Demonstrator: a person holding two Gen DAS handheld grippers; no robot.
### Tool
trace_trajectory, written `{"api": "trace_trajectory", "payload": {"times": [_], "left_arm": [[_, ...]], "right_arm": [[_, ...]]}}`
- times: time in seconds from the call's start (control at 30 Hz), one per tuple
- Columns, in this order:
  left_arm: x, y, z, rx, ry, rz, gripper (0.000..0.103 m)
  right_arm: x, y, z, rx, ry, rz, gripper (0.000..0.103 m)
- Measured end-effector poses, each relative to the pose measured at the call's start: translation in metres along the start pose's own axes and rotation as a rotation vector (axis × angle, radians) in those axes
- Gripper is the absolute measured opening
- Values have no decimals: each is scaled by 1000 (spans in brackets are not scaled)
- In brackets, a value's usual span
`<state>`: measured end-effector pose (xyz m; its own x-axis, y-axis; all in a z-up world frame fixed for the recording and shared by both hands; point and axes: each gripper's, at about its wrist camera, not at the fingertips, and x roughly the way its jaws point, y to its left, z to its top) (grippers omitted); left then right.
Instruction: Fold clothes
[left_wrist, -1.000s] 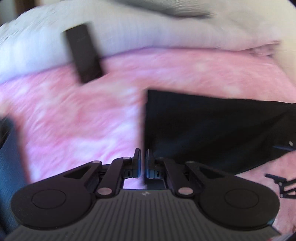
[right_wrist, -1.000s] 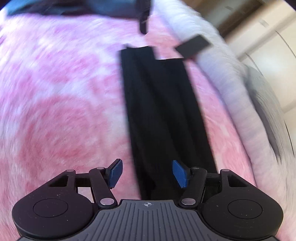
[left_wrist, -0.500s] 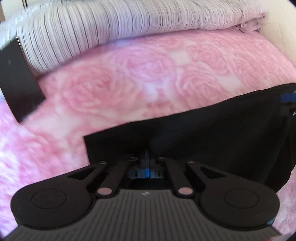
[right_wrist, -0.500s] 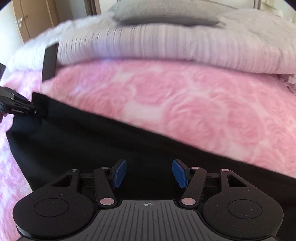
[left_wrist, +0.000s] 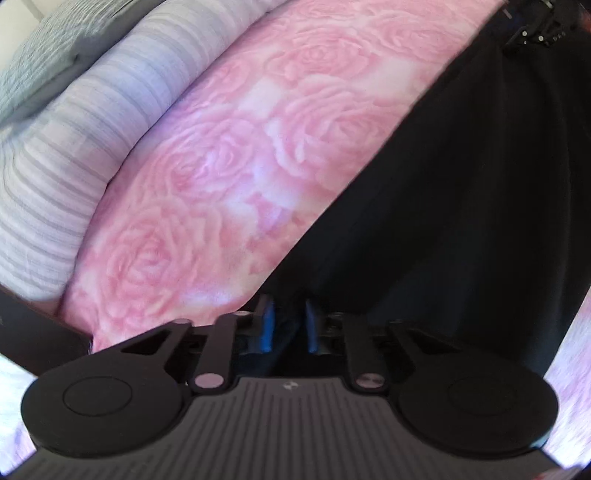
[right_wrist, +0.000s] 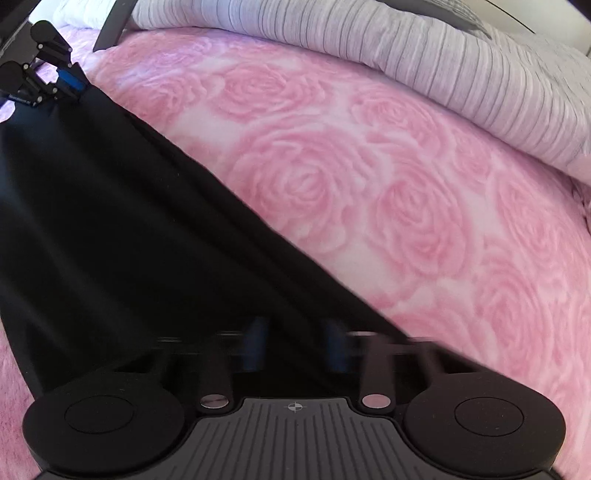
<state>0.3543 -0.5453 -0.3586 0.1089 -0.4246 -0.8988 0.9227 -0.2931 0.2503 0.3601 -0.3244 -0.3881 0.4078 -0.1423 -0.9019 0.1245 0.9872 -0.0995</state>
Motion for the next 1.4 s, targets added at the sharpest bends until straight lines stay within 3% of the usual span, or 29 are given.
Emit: {"api": "trace_trajectory", "payload": {"times": [0.1, 0.17, 0.27, 0.37, 0.53, 0.57, 0.6, 0.67, 0.77, 0.8, 0.87, 0.97, 1.13, 1.23, 1.33, 1.4], "left_arm": [[-2, 3, -1, -62, 3, -3, 10], [-6, 6, -1, -102, 1, -10, 9], [-14, 16, 0, -159, -23, -12, 8], [-21, 26, -1, -219, -52, -1, 8], [-11, 24, 5, -149, -5, 3, 10], [-7, 21, 5, -125, 8, 7, 11], [-3, 18, 6, -94, 20, 14, 11], [3, 12, 6, -35, 34, 30, 11], [6, 6, 8, 2, 48, 53, 2], [6, 5, 8, 13, 52, 69, 0], [9, 8, 9, 0, 54, 142, 0], [16, 22, 7, -114, 70, 173, 0], [2, 18, 11, -136, 40, 207, 0], [-16, 2, 21, -127, -4, 167, 1], [-24, -26, 37, -98, -40, 84, 3], [-15, -44, 44, -64, -19, 38, 5]], "right_arm": [[-4, -9, 11, 17, -32, -2, 8], [-3, -13, 11, 63, -20, 38, 9], [-18, -4, 4, 36, -19, 92, 9], [-38, -14, -8, 97, -91, 89, 9], [-39, -44, -5, 193, -124, 53, 10], [-38, -44, -2, 185, -121, 63, 22], [-34, -44, 1, 173, -112, 73, 43], [-24, -43, 1, 151, -77, 87, 54], [-2, -36, -3, 87, 19, 76, 53], [3, -34, -5, 68, 40, 74, 49], [3, -34, -3, 52, 22, 59, 34], [7, -41, 5, 40, -39, -43, 34], [-13, -50, -4, 112, -136, -127, 34], [-47, -52, -30, 161, -187, -198, 43], [-60, -59, -68, 235, -118, -230, 43], [-58, -69, -95, 287, -46, -235, 43]]}}
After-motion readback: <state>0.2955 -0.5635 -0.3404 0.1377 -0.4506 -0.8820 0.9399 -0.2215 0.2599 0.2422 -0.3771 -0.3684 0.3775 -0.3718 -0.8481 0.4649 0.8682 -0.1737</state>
